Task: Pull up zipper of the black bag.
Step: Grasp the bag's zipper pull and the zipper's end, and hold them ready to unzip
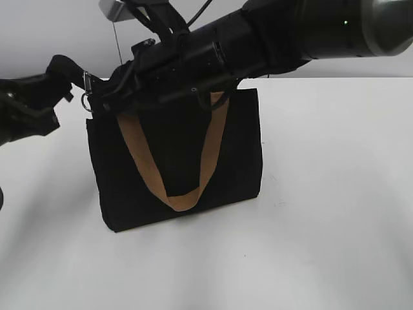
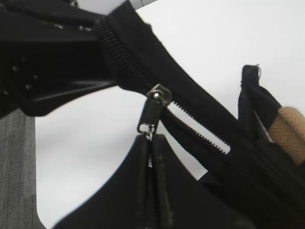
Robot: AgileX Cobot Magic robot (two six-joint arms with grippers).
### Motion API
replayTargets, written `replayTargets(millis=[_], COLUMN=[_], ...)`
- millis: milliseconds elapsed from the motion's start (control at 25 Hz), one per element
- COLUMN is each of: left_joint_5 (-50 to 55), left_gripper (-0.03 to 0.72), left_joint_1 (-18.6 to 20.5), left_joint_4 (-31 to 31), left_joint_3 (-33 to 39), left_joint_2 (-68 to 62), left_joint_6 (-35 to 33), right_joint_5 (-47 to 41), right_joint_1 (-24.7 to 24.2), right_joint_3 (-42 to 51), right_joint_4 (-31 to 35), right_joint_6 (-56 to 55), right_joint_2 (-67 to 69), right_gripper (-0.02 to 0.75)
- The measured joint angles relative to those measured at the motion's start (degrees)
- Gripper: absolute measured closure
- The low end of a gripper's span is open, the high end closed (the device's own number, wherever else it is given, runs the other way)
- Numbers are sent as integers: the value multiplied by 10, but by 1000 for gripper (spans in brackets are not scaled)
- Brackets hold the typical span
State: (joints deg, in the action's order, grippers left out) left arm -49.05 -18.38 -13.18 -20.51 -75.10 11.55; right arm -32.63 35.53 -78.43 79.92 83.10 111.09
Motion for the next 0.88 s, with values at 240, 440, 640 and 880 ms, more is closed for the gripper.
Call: replayTargets(millis=[240, 440, 640, 880], left_joint_5=[145, 174, 199, 231], left_gripper=[676, 676, 676, 676], left_joint_1=[0, 0, 0, 10], left_joint_4=[1, 1, 13, 27], left_joint_3=[0, 0, 0, 0], left_joint_2=[0, 0, 0, 0], left_joint_6=[0, 0, 0, 0], right_joint_5=[-5, -15, -17, -19], right_joint_1=[0, 0, -8, -36], right_joint_3=[0, 0, 0, 0], right_joint_4=[-6, -6, -27, -46], right_joint_6=[-45, -61, -96, -142], right_joint_2=[-26, -34, -34, -34], right_gripper=[738, 738, 738, 738])
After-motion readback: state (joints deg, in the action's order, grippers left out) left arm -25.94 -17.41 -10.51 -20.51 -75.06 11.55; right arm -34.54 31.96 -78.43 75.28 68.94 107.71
